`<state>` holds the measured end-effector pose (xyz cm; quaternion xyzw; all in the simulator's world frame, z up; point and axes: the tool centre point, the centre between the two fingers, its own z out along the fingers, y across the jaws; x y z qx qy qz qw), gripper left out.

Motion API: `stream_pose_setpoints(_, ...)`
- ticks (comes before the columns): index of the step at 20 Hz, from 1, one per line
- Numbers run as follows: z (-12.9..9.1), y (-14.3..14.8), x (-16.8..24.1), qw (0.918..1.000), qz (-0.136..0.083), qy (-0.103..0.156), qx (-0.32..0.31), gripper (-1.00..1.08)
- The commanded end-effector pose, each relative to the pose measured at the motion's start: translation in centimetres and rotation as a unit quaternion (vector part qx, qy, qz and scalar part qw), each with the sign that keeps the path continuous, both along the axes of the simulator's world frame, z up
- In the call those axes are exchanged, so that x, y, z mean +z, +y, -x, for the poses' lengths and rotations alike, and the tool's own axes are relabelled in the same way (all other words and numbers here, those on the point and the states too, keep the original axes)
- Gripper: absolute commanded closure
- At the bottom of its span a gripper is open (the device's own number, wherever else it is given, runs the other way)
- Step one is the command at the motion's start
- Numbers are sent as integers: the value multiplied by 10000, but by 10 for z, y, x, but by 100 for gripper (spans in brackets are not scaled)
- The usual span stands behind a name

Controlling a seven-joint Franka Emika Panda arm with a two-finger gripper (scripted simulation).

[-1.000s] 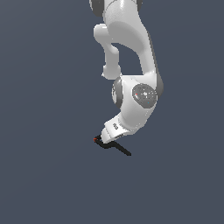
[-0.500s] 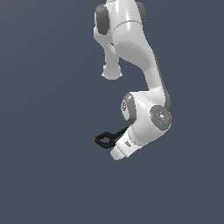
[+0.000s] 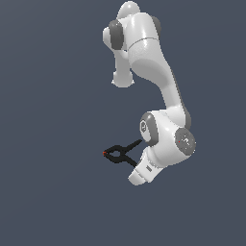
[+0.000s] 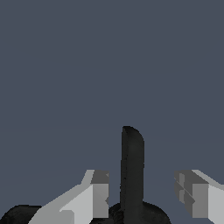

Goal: Pick up the object and move it to a goal position.

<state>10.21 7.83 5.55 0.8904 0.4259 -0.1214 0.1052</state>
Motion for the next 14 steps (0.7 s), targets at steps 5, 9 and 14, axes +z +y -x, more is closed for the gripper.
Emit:
stream_pose_setpoints(5, -3, 2, -6, 9998, 50, 59, 175, -20)
stream_pose_setpoints(9, -2, 2, -8, 9998, 45, 57, 162, -20)
stream_pose_setpoints(14, 0, -4, -27, 9998, 48, 60, 174, -20)
